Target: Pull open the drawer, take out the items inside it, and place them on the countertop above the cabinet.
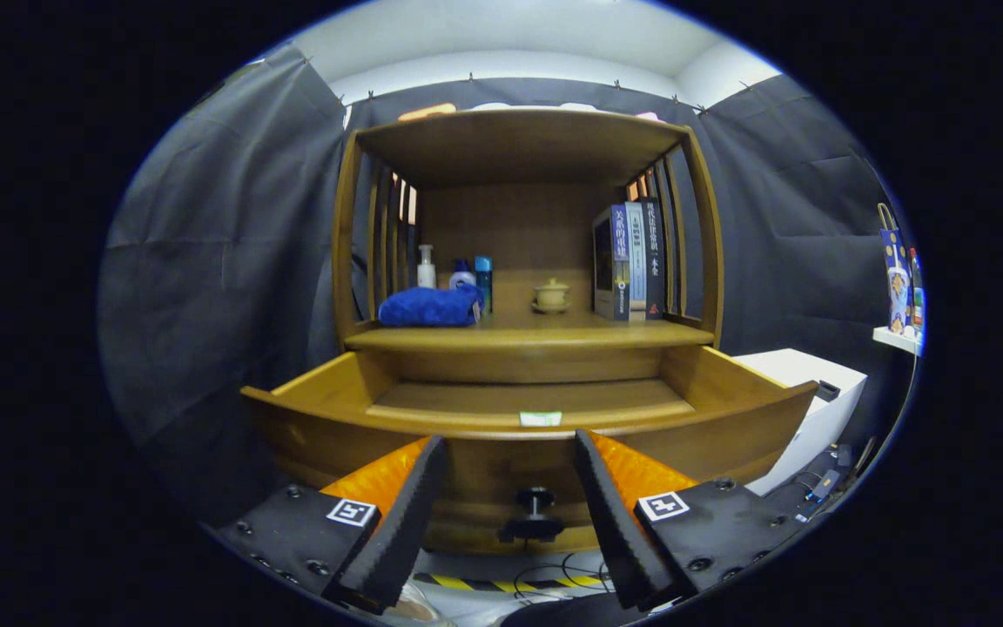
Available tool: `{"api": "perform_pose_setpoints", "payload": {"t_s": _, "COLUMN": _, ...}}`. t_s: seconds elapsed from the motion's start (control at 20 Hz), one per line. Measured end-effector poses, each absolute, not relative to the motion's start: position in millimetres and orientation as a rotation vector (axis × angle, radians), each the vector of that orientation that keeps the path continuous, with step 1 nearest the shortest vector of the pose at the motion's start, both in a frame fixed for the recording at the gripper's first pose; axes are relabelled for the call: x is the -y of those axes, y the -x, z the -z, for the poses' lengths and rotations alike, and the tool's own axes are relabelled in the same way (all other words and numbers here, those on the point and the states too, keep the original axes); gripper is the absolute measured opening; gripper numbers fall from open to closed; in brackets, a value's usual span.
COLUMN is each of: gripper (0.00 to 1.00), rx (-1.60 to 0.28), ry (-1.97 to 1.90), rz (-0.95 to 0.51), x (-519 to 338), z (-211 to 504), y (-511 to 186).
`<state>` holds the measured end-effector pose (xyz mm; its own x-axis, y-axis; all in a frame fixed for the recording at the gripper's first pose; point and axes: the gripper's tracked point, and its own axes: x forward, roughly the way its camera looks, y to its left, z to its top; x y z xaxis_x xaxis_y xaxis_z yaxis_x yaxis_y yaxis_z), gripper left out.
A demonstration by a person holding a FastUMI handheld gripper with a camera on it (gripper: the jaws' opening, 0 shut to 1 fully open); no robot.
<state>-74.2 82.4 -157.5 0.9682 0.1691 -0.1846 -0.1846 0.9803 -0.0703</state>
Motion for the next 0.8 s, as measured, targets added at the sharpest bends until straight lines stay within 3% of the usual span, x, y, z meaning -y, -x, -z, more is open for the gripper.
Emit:
{"api": "perform_pose_setpoints", "payload": {"t_s": 0.4, "gripper": 0.95, "rx": -0.120, "ry": 0.065, "rz": -0.201, "x": -99, "z": 110, "y": 30}}
{"api": "perform_pose_setpoints", "payload": {"t_s": 0.8, "gripper": 0.96, "rx": -0.221, "ry": 0.055, "rz": -0.168, "x": -95, "z": 98, "y": -36}}
